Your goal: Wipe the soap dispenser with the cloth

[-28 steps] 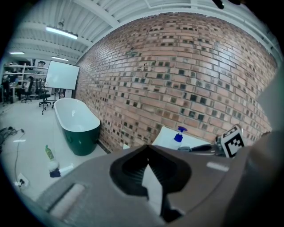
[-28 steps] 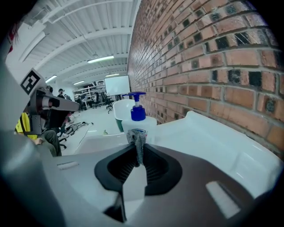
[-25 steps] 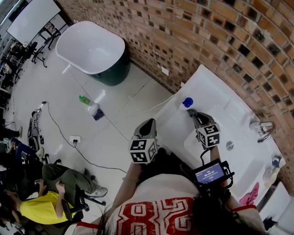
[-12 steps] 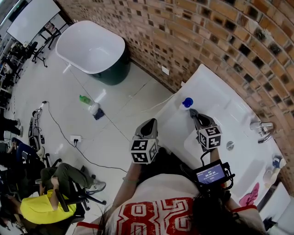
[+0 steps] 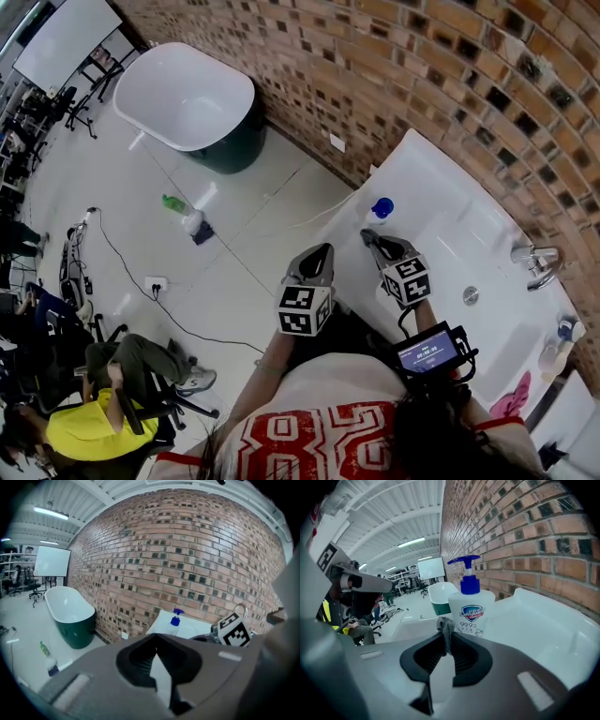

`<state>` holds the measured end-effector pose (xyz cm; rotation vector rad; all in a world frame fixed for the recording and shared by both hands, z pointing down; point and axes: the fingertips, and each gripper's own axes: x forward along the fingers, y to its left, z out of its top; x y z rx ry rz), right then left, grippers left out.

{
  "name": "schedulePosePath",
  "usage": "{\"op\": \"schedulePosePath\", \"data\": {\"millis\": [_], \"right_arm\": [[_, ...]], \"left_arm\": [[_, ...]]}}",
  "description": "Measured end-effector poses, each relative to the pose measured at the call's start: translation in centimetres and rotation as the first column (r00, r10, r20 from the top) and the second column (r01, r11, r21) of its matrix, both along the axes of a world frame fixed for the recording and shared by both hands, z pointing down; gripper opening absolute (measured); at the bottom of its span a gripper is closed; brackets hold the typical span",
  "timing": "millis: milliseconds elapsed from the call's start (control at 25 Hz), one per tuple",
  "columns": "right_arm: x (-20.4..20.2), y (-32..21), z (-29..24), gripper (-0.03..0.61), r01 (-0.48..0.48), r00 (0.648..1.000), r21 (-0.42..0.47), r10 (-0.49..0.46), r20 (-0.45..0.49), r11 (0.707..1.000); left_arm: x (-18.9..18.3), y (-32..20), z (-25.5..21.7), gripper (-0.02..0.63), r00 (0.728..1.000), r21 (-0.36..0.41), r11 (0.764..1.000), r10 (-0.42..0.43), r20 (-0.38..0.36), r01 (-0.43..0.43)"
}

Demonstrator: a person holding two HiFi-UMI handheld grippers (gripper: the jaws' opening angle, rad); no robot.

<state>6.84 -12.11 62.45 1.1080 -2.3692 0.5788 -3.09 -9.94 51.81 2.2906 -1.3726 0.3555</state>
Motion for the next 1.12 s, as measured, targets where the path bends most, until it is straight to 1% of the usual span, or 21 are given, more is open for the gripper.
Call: {"op": "schedulePosePath", "data": {"millis": [280, 600, 720, 920, 1040, 1120], "right_arm": [[3.3, -0.9, 0.8, 0.048, -0.054, 0.998, -0.023, 0.053, -0.017, 0.998], [7.4, -2.3, 1.3, 0.048, -0.149, 0.988, -0.032, 0.148, -0.034, 0.988], [8.2, -2.8, 1.3, 0.048, -0.166, 0.986, -0.033, 0.165, -0.036, 0.986], [7.5, -1.8, 0.8, 0.048, -0.147, 0.989, -0.041, 0.146, -0.017, 0.988], [5.6, -0.6, -0.1, 0.048, -0.114, 0.993, -0.028, 0.114, 0.015, 0.993], [3.7, 0.0, -0.6, 0.048, -0.069, 0.997, -0.016, 0.069, 0.027, 0.997]], "left_arm": [[-0.8, 0.0, 0.4, 0.003, 1.0, -0.011, 1.0, -0.028, 0.0, 0.028], [-0.4, 0.1, 0.5, 0.003, 1.0, -0.016, 1.0, -0.02, -0.002, 0.02], [-0.7, 0.1, 0.5, 0.003, 1.0, -0.016, 0.999, -0.027, 0.0, 0.027], [-1.2, -0.1, 0.4, 0.003, 0.999, -0.016, 0.999, -0.049, 0.001, 0.049], [-1.4, -0.1, 0.4, 0.003, 0.998, -0.015, 0.998, -0.056, 0.004, 0.056], [-1.5, -0.1, 0.5, 0.003, 0.998, -0.014, 0.998, -0.059, 0.005, 0.059]]}}
